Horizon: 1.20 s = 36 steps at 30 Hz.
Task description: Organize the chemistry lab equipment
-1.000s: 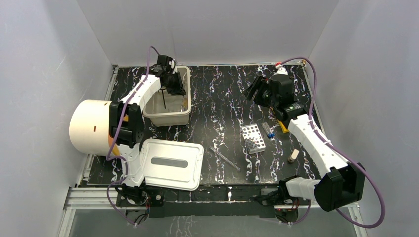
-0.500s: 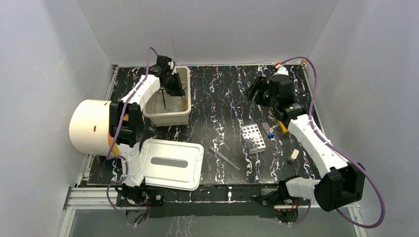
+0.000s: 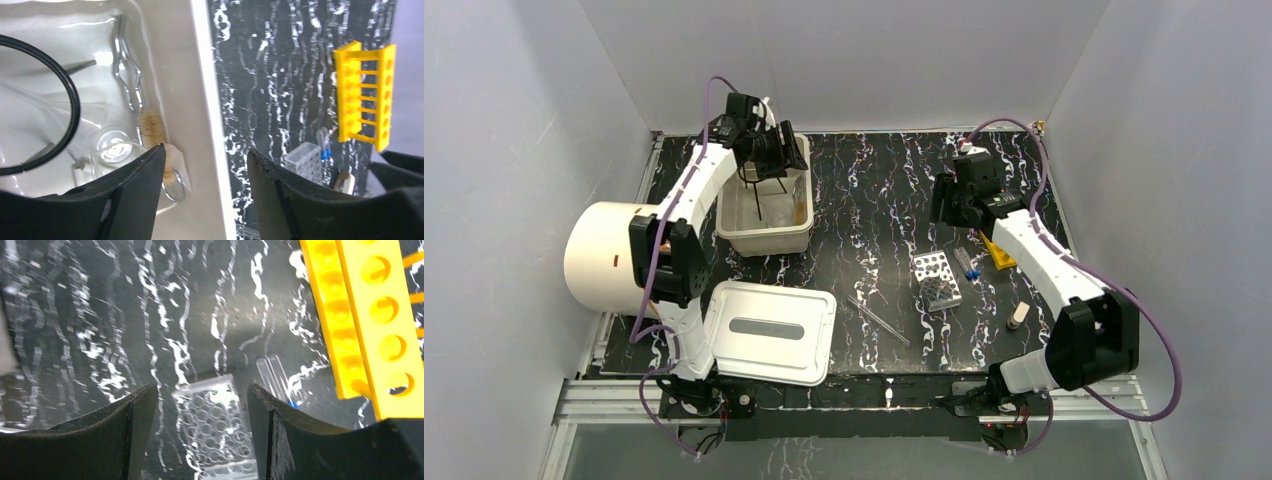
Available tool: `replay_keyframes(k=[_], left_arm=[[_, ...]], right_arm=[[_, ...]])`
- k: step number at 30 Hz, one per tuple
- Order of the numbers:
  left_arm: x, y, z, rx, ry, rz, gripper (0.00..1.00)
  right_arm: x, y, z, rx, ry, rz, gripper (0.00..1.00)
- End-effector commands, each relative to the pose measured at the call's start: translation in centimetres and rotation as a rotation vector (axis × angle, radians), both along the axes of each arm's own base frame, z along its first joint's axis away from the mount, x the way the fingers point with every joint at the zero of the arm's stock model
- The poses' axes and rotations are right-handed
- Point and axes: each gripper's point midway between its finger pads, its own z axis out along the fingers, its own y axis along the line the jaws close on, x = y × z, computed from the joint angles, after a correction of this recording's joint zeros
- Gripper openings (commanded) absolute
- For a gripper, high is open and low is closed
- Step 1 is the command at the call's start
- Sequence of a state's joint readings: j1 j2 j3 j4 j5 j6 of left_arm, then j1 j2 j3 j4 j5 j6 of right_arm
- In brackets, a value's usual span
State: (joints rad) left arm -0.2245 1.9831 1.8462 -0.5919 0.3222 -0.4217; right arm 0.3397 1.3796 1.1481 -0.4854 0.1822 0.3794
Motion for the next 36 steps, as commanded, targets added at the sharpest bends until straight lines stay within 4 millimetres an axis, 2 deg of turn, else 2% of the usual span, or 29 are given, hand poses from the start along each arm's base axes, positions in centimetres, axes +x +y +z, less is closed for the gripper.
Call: replay_keyframes(k=[1,3,6,11,17,22,26,32,36], left_arm=[[-2.3,-1.2,8.3,-0.101,-0.15,-0.078,0.62],[-3.0,-1.4,9.0,-0.117,-0.166,-0.099,0.66],[-4.0,-1.4,9.8,-0.126,-0.183,-0.118,0.71],[-5.9,-1.5,11.0,-0.15,-0.198,-0.152,0.74],[-7.8,-1.9,13.0,-0.183,-0.242,-0.199,0.77],[-8.3,-2.5,14.1,-0.192,-0.275,-0.222,0.8],[-7.9,-2.1,14.5,-0.171,-0.289,-0.186,0.81],[-6.8,1.1,14.7,-0.038,-0.295,-0.006,0.83],[-6.5,3.0,15.4,0.03,-0.311,0.088,0.83]], right_arm=[[-0.4,-2.4,-1.1,-0.145,0.064,-0.008,0.74],[-0.6,-2.4,-1.9,-0.151,0.087,0.007,0.74],[-1.0,-1.0,-2.8,-0.107,0.109,0.076,0.74],[-2.1,2.0,-2.8,-0.011,0.122,0.23,0.74],[-3.7,3.4,-3.4,-0.008,0.132,0.26,0.74],[-5.5,5.5,-4.0,-0.038,0.14,0.313,0.74],[-7.2,8.3,-4.0,-0.073,0.117,0.401,0.74],[-9.7,14.0,-5.0,-0.073,0.106,0.567,0.74],[-10.9,18.1,-6.1,-0.073,0.079,0.666,0.71]])
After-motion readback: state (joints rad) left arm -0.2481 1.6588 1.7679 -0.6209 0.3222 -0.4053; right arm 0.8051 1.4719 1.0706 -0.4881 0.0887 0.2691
